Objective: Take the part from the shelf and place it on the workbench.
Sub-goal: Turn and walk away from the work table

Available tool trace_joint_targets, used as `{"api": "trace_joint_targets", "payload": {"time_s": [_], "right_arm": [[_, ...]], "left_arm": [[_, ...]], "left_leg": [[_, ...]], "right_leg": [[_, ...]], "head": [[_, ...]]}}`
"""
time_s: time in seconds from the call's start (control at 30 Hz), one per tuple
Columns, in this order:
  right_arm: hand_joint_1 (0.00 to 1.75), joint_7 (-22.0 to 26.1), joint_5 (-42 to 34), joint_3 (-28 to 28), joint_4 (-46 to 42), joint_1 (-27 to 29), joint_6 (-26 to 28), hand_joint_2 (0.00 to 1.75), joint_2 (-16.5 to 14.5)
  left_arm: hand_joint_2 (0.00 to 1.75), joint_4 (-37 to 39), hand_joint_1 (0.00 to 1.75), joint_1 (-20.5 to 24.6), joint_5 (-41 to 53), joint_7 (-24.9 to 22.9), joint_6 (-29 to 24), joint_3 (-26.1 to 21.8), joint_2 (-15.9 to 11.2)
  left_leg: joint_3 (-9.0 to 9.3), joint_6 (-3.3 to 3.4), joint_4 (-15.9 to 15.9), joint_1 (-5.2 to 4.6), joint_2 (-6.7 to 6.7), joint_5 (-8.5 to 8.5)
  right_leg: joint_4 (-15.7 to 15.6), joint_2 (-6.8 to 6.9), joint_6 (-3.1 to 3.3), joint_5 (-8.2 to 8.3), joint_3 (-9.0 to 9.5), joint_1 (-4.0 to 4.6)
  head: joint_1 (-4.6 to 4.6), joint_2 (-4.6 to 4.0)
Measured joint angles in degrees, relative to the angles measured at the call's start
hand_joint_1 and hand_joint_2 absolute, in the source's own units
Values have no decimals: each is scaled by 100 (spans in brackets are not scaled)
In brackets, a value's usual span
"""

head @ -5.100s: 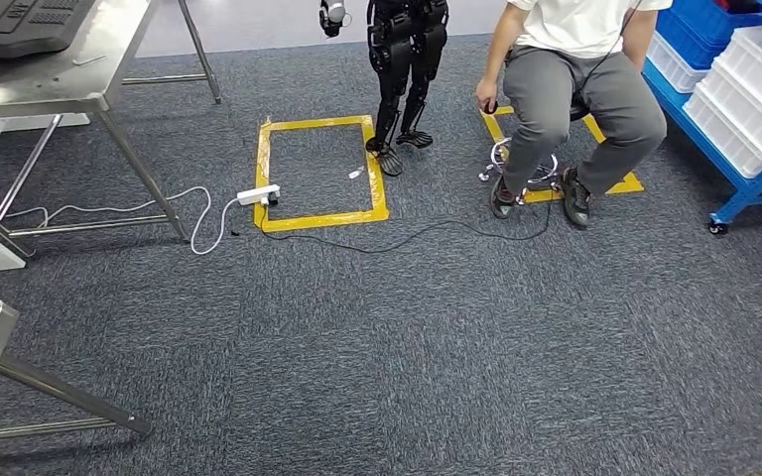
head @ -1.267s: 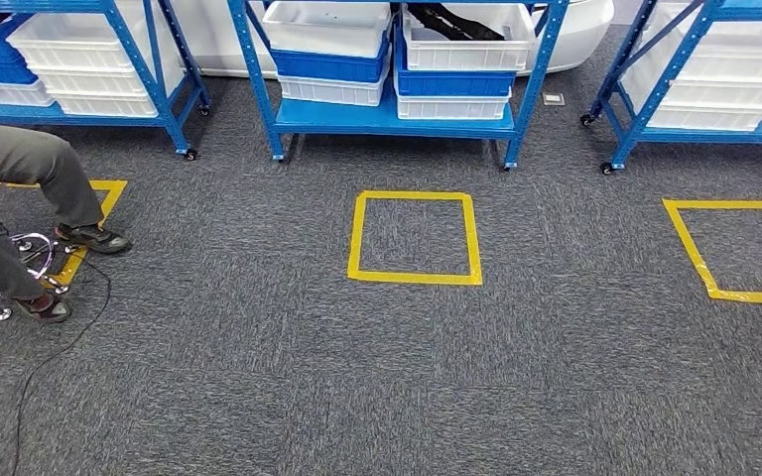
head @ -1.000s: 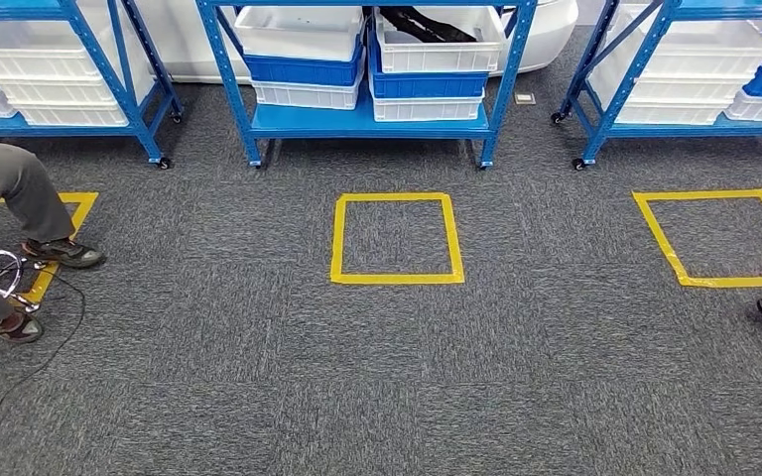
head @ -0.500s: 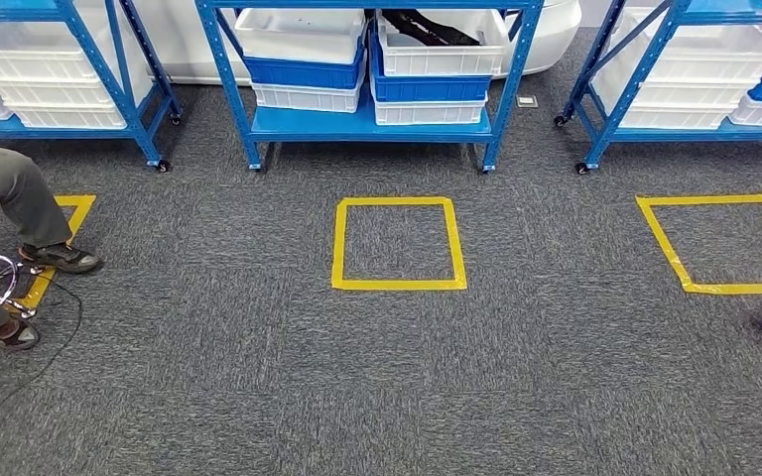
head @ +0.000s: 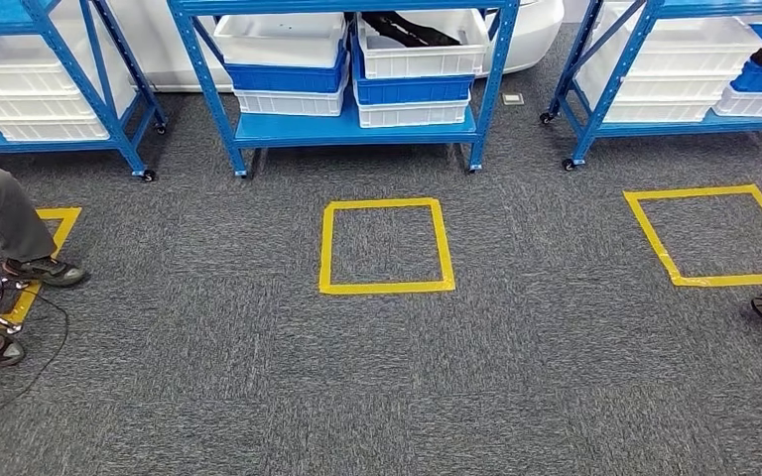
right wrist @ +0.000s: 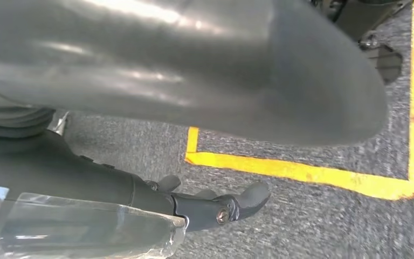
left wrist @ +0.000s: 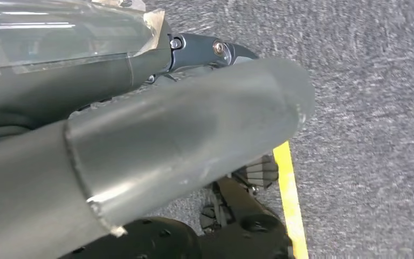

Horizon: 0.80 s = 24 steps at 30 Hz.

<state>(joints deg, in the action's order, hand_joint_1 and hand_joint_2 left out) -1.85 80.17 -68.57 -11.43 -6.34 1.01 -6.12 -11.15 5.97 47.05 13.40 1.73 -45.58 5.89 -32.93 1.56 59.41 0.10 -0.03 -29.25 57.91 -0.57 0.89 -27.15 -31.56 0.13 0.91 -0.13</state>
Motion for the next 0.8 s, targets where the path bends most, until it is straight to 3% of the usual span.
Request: {"api": "trace_joint_targets", "payload": {"time_s": [0.07, 0.17, 0.27, 0.33, 0.37, 0.43, 0.47, 0.53, 0.57, 0.67, 0.73, 0.8], "right_arm": [[0, 2, -1, 0, 1, -4, 0, 0, -7], [0, 3, -1, 0, 2, 1, 1, 0, -3], [0, 3, 0, 0, 2, 10, 4, 0, 8], [0, 2, -1, 0, 2, 21, 4, 0, 19], [0, 2, -2, 0, 2, 24, 5, 0, 24], [0, 1, -2, 0, 2, 21, 9, 0, 35], [0, 1, -2, 0, 3, 16, 10, 0, 34], [0, 1, -3, 0, 5, 11, 11, 0, 25], [0, 1, -6, 0, 7, 9, 11, 0, 22], [0, 1, -13, 0, 7, 11, 14, 0, 24], [0, 1, -13, 0, 7, 11, 16, 0, 23], [0, 1, -13, 0, 7, 13, 17, 0, 22]], "left_arm": [[0, -1, 0, 5, 8, -4, 3, 1, -6], [0, -2, 0, 6, 7, -4, 4, -1, -4], [0, -2, 0, 16, 7, -3, 5, -1, 0], [0, -2, 0, 12, 7, -4, 7, -1, 4], [0, -2, 0, 9, 8, -4, 5, -1, 9], [0, -2, 0, 7, 9, -5, 5, -1, 18], [0, -2, 0, 9, 9, -7, 5, -1, 17], [0, -3, 0, 18, 16, -11, 6, -1, 9], [0, -4, 0, 24, 21, -13, 6, -1, 7], [0, -10, 0, 40, 28, -13, 4, 2, 3], [0, -13, 0, 52, 36, -11, 4, 5, 2], [0, -13, 0, 51, 42, -9, 3, 11, -5]], "left_leg": [[1, 64, -40, -36, -24, -108], [96, 153, -196, 33, -13, 187], [108, 183, -232, 52, 20, 275], [97, 169, -225, 58, 20, 269], [100, 154, -219, 68, 17, 261], [122, 97, -202, 89, 9, 228], [133, 48, -186, 86, 6, 196], [152, -45, -177, 64, 4, 138], [165, -85, -185, 59, 4, 111], [152, -163, -62, 103, 9, -1], [-120, -195, 508, 121, 10, -263], [-606, -209, 1309, 119, 9, -533]], "right_leg": [[-8, -10, -46, -23, -29, 12], [229, 1, -95, -168, -111, 47], [1196, 14, -90, -649, -566, -17], [1580, 16, -172, -763, -760, -82], [1445, 20, -246, -673, -697, -114], [687, 44, -392, -347, -332, -185], [335, 55, -417, -215, -169, -191], [21, 65, -351, -115, -27, -171], [18, 58, -288, -121, -27, -147], [5, 43, -141, -152, 64, -182], [0, 43, -70, -181, 140, -180], [1, 45, -15, -231, 197, -147]], "head": [[3, 0], [-9, 0], [-43, 0], [-39, 0], [-42, 0], [-46, 0], [-54, 0], [-55, 0], [-49, 0], [-30, 0], [-17, 0], [-15, 0]]}}
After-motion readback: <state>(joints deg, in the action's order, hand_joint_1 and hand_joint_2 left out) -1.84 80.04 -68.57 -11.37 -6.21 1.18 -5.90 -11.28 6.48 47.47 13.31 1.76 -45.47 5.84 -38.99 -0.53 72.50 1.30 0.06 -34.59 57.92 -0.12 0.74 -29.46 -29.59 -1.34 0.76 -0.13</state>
